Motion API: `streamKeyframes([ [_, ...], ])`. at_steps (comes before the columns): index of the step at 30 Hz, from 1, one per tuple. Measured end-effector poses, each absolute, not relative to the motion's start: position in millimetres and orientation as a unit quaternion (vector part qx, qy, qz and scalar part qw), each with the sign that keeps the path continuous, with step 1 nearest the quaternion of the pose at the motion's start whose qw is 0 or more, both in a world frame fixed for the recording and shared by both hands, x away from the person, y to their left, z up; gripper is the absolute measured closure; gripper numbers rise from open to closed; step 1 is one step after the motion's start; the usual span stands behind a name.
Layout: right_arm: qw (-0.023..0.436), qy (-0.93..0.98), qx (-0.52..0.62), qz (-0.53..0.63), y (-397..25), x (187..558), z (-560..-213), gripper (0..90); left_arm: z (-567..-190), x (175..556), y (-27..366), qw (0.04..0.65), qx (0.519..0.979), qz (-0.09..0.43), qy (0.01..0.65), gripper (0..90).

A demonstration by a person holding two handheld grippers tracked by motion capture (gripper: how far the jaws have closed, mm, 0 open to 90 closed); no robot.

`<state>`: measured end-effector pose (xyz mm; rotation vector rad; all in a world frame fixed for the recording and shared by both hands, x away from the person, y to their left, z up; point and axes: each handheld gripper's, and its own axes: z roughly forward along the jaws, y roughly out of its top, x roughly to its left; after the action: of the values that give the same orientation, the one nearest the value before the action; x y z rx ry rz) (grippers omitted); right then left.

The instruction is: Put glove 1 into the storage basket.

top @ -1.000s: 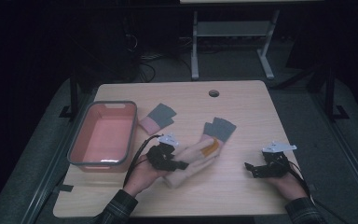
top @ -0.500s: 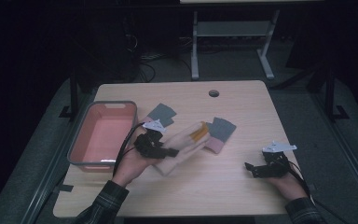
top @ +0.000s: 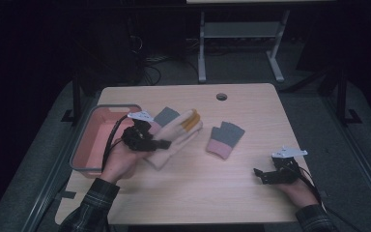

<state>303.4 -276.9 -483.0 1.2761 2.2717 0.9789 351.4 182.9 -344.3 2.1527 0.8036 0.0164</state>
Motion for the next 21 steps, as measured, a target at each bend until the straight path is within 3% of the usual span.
streamKeyframes([
  [21,0.178,0.802,0.454,0.345,-277,303,-483,8.5,-330,361,278,0.422,0.806,0.053,0.411,77.4],
])
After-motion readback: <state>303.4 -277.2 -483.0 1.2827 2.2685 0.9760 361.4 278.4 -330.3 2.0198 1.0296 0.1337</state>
